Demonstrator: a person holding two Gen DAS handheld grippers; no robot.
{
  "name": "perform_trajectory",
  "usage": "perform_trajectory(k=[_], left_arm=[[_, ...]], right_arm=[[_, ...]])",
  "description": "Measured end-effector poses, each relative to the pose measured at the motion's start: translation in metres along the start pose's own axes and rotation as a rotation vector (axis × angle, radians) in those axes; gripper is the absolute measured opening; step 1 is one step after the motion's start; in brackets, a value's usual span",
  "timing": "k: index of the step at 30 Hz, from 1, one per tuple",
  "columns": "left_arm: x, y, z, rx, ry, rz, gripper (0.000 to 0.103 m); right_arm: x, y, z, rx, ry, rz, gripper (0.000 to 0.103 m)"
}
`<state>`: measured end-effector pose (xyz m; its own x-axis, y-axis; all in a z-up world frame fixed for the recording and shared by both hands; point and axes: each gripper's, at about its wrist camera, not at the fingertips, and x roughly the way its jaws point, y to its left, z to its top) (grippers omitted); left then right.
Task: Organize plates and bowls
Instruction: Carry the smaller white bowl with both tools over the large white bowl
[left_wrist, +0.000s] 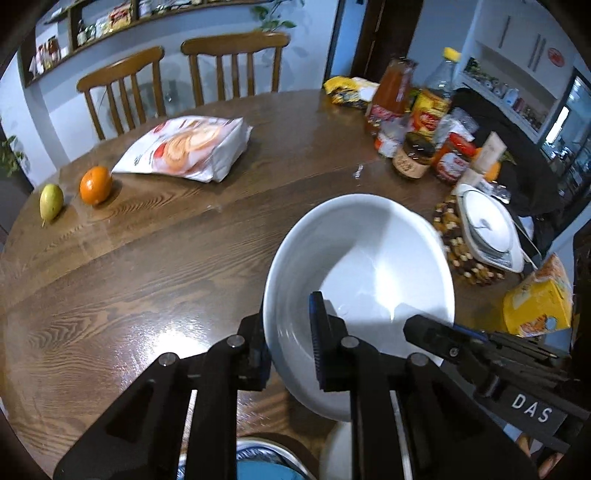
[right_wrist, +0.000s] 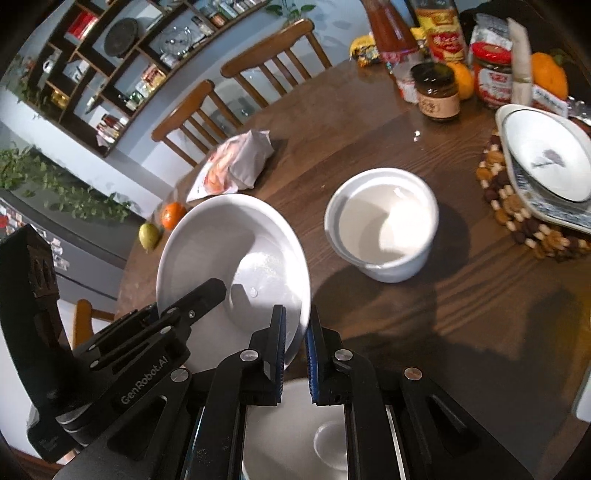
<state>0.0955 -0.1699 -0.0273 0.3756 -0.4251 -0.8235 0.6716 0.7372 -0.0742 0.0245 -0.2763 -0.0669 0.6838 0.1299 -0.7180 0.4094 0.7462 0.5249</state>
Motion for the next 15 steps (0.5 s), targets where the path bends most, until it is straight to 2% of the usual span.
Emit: perform_trajectory(k=[15], left_arm=[[-0.018,-0.069,-0.035,0.105,0.030,-0.061,0.015]], right_arm=[[-0.058,-0.045,-0.041,0.071,-0.036,-0.027,0.012]])
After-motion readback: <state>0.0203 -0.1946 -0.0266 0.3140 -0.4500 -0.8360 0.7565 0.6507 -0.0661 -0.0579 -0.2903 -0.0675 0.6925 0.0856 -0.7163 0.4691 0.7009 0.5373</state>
